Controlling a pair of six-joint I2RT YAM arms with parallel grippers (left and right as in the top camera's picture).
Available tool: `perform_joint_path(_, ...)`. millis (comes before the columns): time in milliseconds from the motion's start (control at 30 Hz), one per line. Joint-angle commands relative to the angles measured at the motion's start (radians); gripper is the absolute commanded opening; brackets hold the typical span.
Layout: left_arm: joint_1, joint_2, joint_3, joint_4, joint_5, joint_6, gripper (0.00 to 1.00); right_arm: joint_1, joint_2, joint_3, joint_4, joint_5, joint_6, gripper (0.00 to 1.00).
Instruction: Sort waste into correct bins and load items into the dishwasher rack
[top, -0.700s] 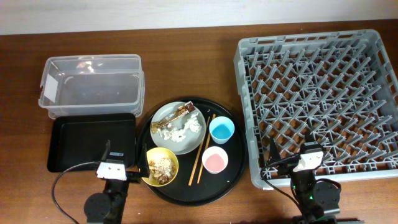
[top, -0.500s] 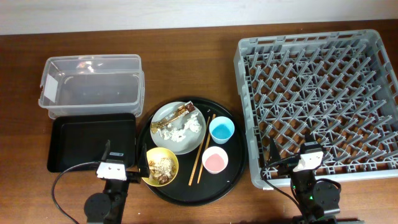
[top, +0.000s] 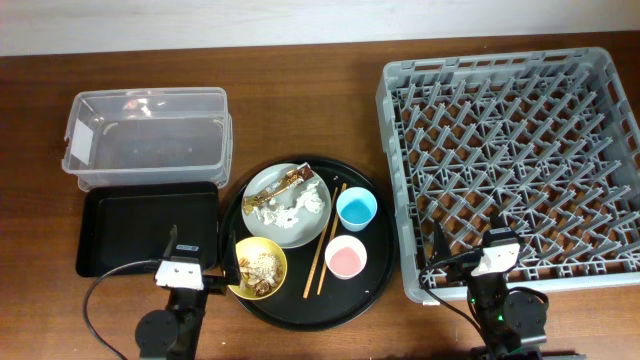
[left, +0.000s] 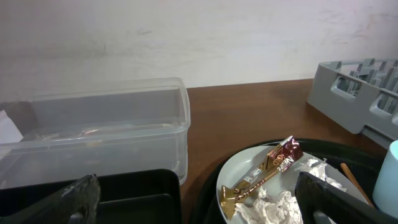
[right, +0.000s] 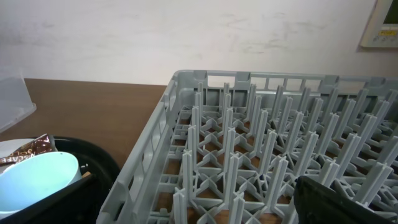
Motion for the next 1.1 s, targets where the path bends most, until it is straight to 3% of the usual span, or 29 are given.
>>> perform_joint_path(0,-0.004,-0.006,-0.005,-0.004,-0.008,0.016,0.99,0.006,-0.009,-0.006,-0.004,0.012,0.001,0.99)
perform_joint_path(667,-0.003,-0.006,-0.004,-0.004,-0.001,0.011,0.99,0.006,-0.009,-0.006,0.025,0.004,0.008,0.99)
perform_joint_path(833,-0.003,-0.006,-0.003,-0.006,0.000,-0.127,0.99,0.006,-0.009,0.021,0.031,-0.004,0.227,0.99)
perform_joint_path(1067,-0.003,0.023,0.181,-0.316,0.039,-0.150,0.99,0.006,0.071,0.259,-0.271,-0.037,0.226,0.99)
